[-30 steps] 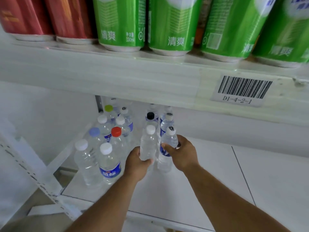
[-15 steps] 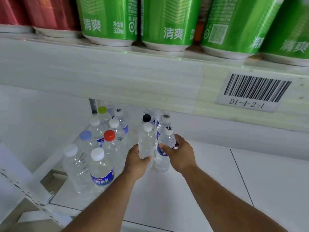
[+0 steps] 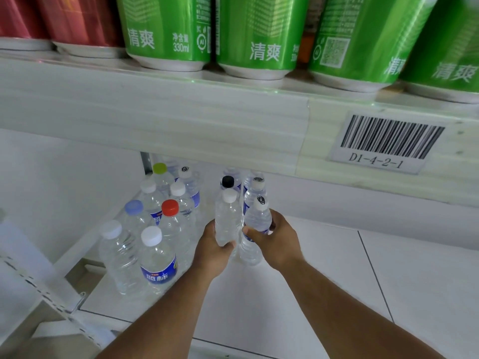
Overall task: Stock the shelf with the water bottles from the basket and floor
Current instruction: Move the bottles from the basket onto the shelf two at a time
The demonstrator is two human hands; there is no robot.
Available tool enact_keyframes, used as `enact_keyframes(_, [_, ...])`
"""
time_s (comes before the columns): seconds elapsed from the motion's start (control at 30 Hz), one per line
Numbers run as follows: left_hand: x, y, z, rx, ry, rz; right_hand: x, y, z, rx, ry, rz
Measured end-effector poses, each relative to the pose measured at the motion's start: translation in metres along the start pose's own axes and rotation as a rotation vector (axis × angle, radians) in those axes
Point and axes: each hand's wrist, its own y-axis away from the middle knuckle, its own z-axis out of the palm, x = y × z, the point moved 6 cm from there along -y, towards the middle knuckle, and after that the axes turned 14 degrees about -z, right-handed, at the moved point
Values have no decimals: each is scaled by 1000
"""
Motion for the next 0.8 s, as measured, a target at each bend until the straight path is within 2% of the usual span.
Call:
enact_keyframes(0.3, [-3, 35, -12, 17, -92, -53, 12, 22, 0, -101, 102, 150])
enact_keyframes(0.47, [2, 69, -20, -83, -216, 1, 5, 61, -5, -127, 269, 243])
enact_keyframes(0.57, [4, 93, -29, -130, -446, 56, -9, 92, -5, -161, 461, 207])
enact_keyframes(0.7, [6, 129, -42, -174, -852, 212, -39, 132, 7, -262, 758, 58])
enact_keyframes(0.8, [5, 157, -55, -194, -997, 277, -56, 160, 15, -335, 879, 25])
